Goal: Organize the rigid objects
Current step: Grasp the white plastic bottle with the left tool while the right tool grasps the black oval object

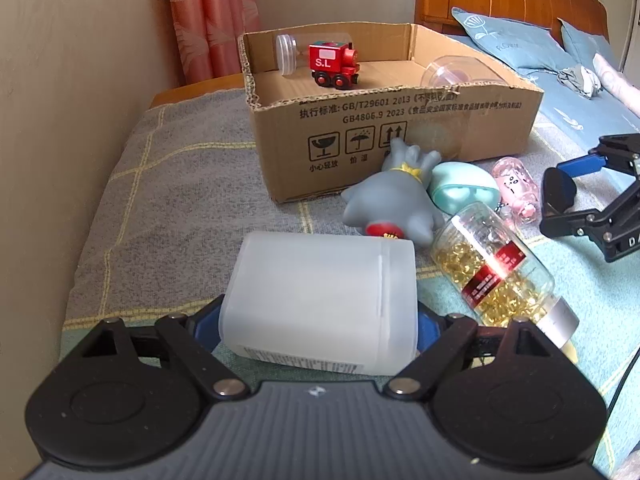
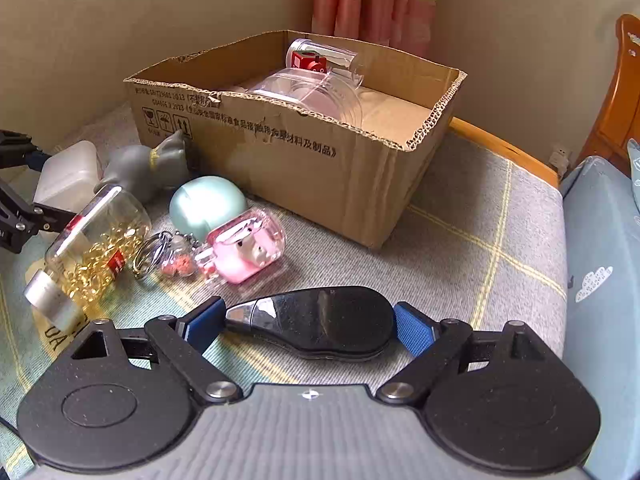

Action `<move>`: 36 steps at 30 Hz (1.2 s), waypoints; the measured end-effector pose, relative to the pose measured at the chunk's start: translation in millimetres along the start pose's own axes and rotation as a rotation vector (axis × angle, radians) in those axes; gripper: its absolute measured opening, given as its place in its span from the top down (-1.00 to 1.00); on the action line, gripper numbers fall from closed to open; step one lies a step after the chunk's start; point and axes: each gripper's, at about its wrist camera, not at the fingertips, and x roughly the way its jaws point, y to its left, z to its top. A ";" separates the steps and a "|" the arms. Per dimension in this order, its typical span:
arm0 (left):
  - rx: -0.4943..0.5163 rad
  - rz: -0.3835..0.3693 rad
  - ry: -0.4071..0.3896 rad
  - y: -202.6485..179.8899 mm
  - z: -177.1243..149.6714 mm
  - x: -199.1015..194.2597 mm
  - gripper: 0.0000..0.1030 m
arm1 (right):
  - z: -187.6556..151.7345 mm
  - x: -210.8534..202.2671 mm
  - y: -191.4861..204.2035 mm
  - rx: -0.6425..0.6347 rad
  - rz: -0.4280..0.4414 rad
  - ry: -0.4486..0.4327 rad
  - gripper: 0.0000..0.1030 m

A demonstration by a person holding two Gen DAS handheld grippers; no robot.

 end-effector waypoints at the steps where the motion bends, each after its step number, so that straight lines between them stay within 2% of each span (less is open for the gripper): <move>1: 0.005 0.002 0.000 -0.1 0.0 -0.9 -0.72 | -1.9 -2.0 1.5 0.006 0.002 0.008 -0.80; 8: 0.033 -0.007 0.002 2.2 1.2 -5.7 -0.76 | -15.3 -15.3 9.1 0.016 0.015 0.028 -0.82; 10: 0.036 -0.013 0.000 3.3 3.0 -6.7 -0.76 | -16.2 -14.4 8.4 0.022 0.008 0.030 -0.92; 13: 0.044 -0.022 -0.003 3.0 6.7 -6.5 -0.76 | -15.6 -12.0 7.1 0.023 0.003 0.024 -0.95; 16: 0.040 -0.037 -0.008 3.6 10.5 -4.9 -0.74 | -14.8 -11.4 7.8 0.022 0.004 0.023 -0.92; 18: 0.033 -0.051 -0.003 4.6 12.2 -2.8 -0.66 | -14.3 -13.0 9.6 0.021 0.010 0.020 -0.81; 24: 0.019 -0.050 0.014 5.4 12.5 -3.5 -0.62 | -13.7 -17.0 15.3 0.042 -0.033 0.040 -0.80; 26: 0.006 -0.047 0.017 6.5 13.1 -8.4 -0.61 | -12.8 -18.0 15.0 0.063 -0.054 0.058 -0.80; 30: 0.015 -0.051 -0.009 5.4 15.2 -27.0 -0.61 | -11.8 -27.2 15.1 0.081 -0.038 0.064 -0.80; 36: 0.035 -0.056 -0.051 1.0 29.1 -53.3 -0.62 | -2.6 -52.4 21.5 0.061 -0.021 0.031 -0.80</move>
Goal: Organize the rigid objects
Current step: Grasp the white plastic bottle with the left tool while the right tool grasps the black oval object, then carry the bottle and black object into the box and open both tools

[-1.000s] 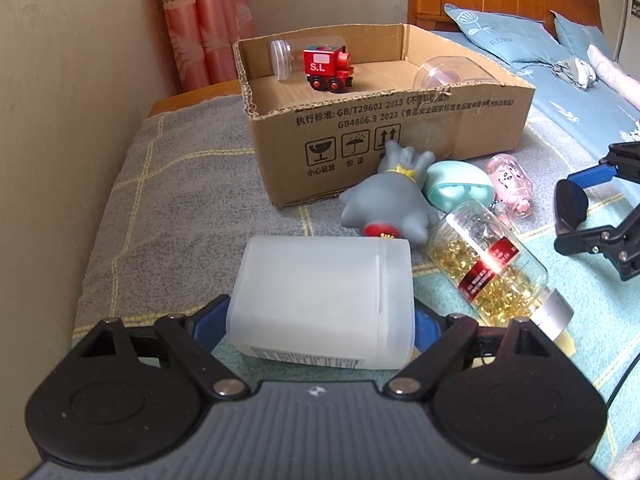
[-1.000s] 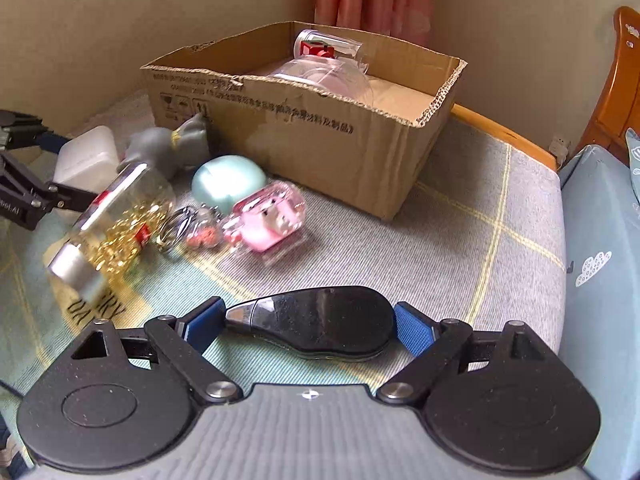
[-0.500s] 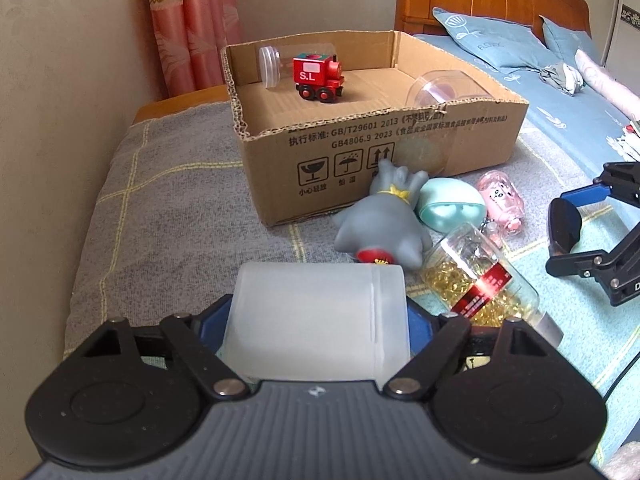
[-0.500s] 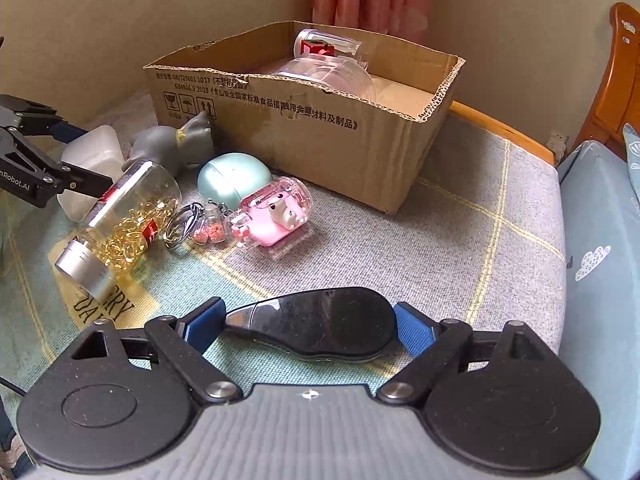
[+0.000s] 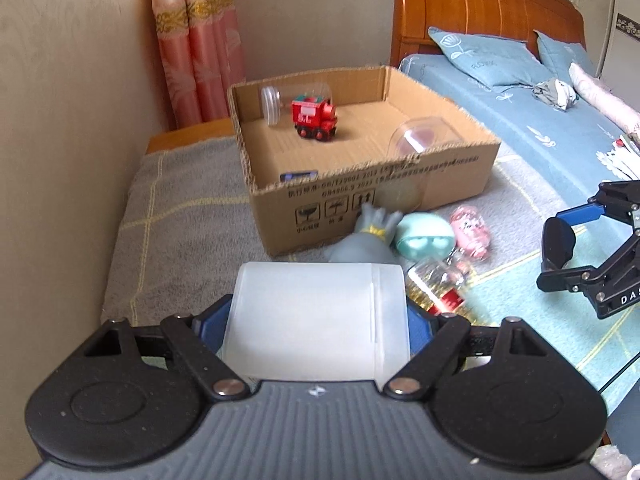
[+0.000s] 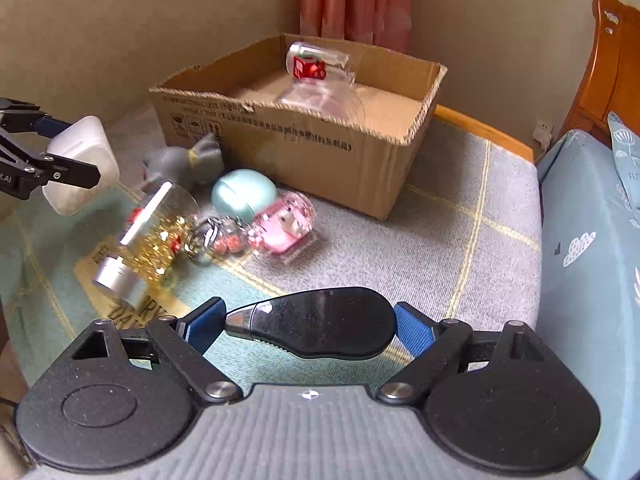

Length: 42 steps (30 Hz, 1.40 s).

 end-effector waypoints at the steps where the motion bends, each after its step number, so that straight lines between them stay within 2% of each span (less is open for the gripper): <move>1: 0.004 -0.001 -0.007 -1.2 3.5 -3.1 -0.62 | 2.0 -4.5 1.5 -0.008 0.001 -0.009 -0.80; 10: 0.080 -0.006 -0.090 -11.2 50.2 -14.3 -0.62 | 28.3 -36.5 13.5 -0.082 0.001 -0.091 -0.80; 16: 0.070 -0.020 -0.108 -4.9 97.3 6.3 -0.62 | 48.4 -44.2 14.1 -0.098 -0.022 -0.134 -0.80; 24: 0.088 0.028 -0.136 -7.6 141.1 41.3 -0.63 | 66.0 -51.5 6.7 -0.084 -0.047 -0.173 -0.80; 26: 0.075 0.063 -0.168 -6.1 148.2 50.0 -0.74 | 68.9 -53.0 6.2 -0.085 -0.051 -0.179 -0.80; 27: 0.072 0.077 -0.175 -5.9 150.3 54.6 -0.87 | 70.1 -53.4 6.2 -0.085 -0.051 -0.182 -0.80; 29: 0.057 0.101 -0.168 -4.7 150.0 62.7 -0.89 | 71.7 -54.2 6.5 -0.085 -0.049 -0.186 -0.80; 33: 0.022 0.054 -0.136 -4.2 134.3 64.1 -0.90 | 72.1 -54.2 8.5 -0.093 -0.044 -0.185 -0.80; 38: 0.002 0.027 -0.118 -9.1 108.4 48.3 -0.90 | 76.8 -49.6 8.0 -0.091 -0.038 -0.187 -0.80; 42: -0.017 0.040 -0.117 -7.9 87.8 30.2 -0.90 | 85.7 -45.5 4.6 -0.071 -0.026 -0.193 -0.80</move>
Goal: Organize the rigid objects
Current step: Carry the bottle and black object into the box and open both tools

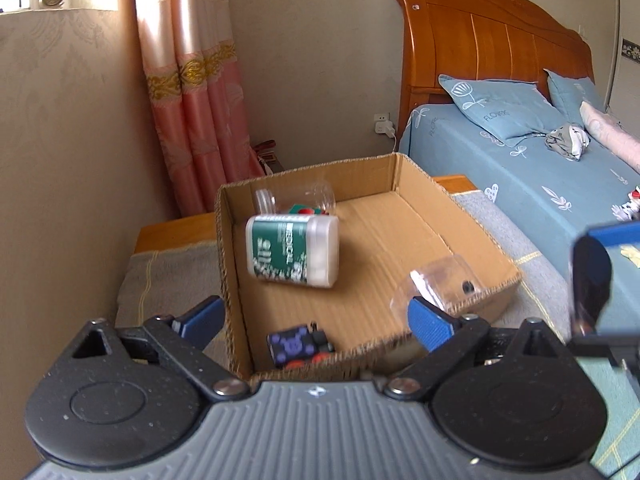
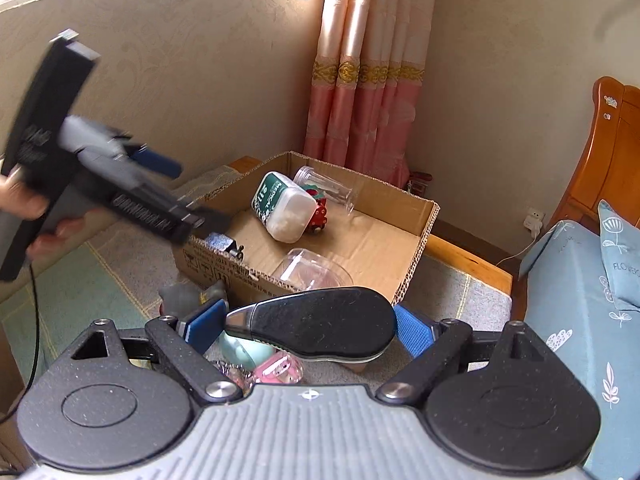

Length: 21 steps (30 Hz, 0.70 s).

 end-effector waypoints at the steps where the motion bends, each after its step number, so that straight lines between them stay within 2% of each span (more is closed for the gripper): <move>1: -0.008 0.012 -0.001 0.8 -4.9 -5.0 -0.91 | 2.5 2.1 -1.5 0.005 0.002 0.000 -0.80; 9: -0.109 0.081 -0.022 12.1 -43.9 -32.5 -0.96 | 36.1 33.7 -17.4 0.074 0.016 0.026 -0.80; 11: -0.121 0.085 -0.009 15.8 -52.7 -31.7 -0.96 | 47.6 44.9 -20.6 0.089 0.024 0.041 -0.80; 13: -0.131 0.121 0.009 18.9 -62.0 -30.8 -0.96 | 57.9 55.1 -21.9 0.091 0.024 0.050 -0.80; 15: -0.144 0.149 0.023 22.8 -71.3 -31.3 -0.96 | 68.1 66.3 -22.5 0.088 0.015 0.058 -0.80; 21: -0.178 0.160 0.037 31.3 -85.5 -36.6 -0.96 | 91.5 98.0 -27.4 0.097 -0.037 0.075 -0.80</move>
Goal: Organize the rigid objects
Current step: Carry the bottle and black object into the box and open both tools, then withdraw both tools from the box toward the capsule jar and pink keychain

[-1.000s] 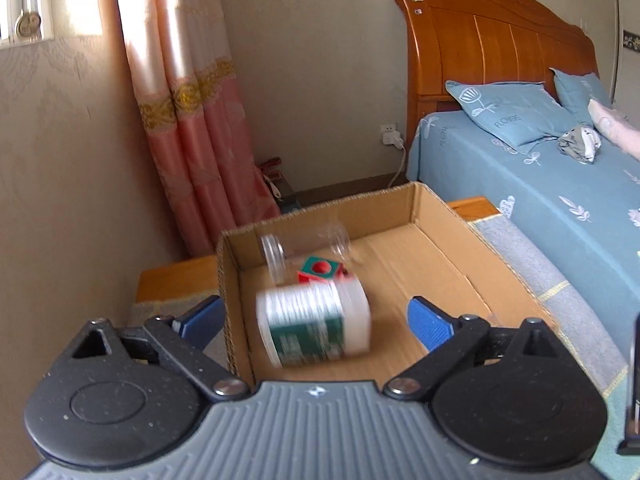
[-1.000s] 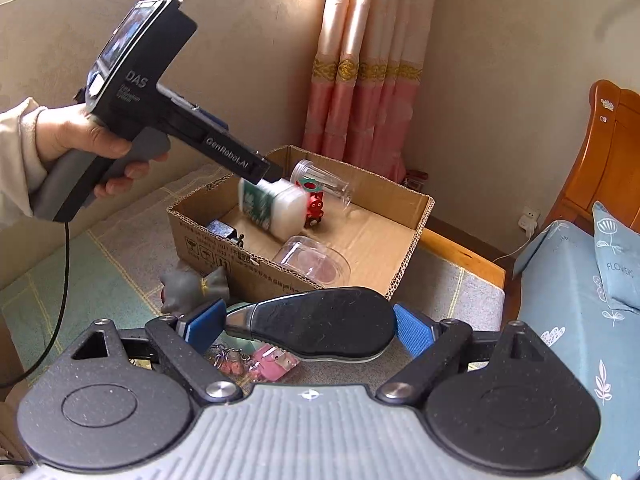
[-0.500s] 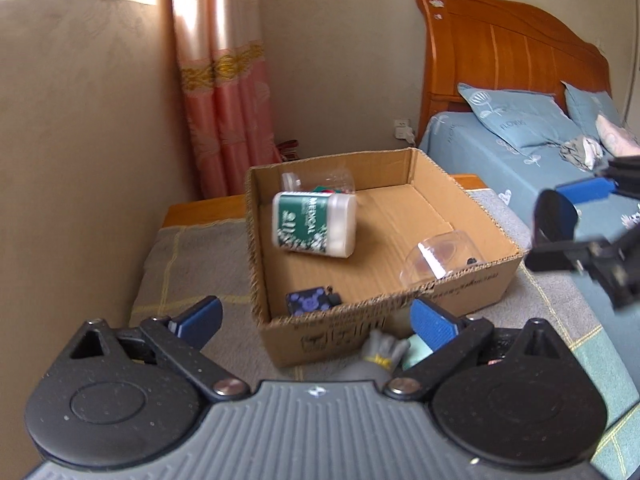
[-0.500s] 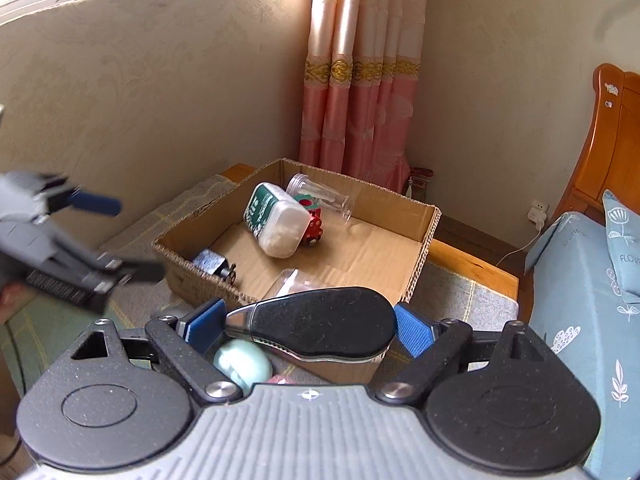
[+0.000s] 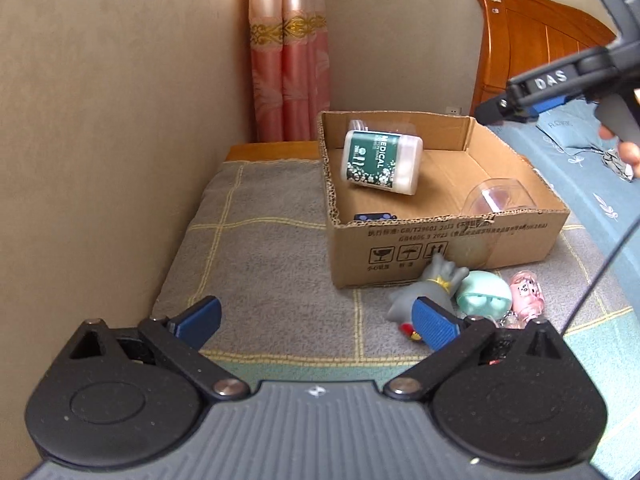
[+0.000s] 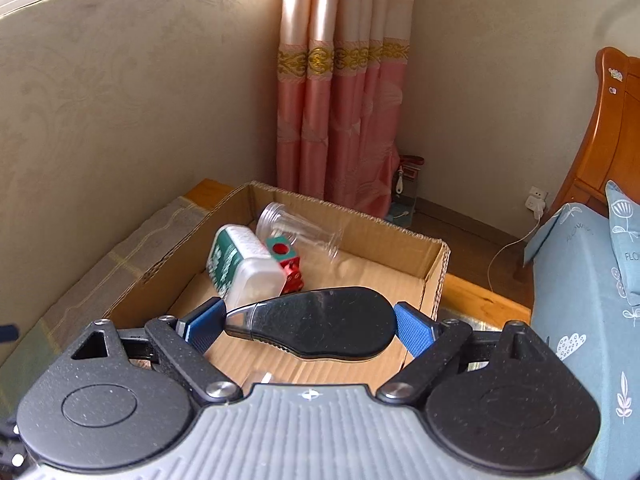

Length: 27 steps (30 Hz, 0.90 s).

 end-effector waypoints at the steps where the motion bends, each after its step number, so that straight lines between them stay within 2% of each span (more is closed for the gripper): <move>1: -0.001 0.001 -0.002 1.0 -0.9 -1.4 -0.96 | 2.5 3.1 -1.7 0.012 -0.008 -0.006 -0.85; 3: -0.005 0.002 -0.005 2.3 -1.1 -3.6 -0.96 | 6.8 7.8 -4.9 0.044 -0.030 -0.016 -1.00; 15: 0.020 -0.020 -0.004 -3.1 -2.6 -7.9 -0.96 | -15.9 -20.5 -0.1 0.041 -0.064 -0.023 -1.00; 22: 0.027 -0.023 0.002 -4.7 -5.3 -9.2 -0.96 | -46.5 -42.1 11.6 0.050 -0.069 -0.028 -1.00; 27: 0.043 -0.033 0.009 -7.9 -7.6 -7.3 -0.96 | -85.0 -51.8 22.0 0.075 -0.093 -0.023 -1.00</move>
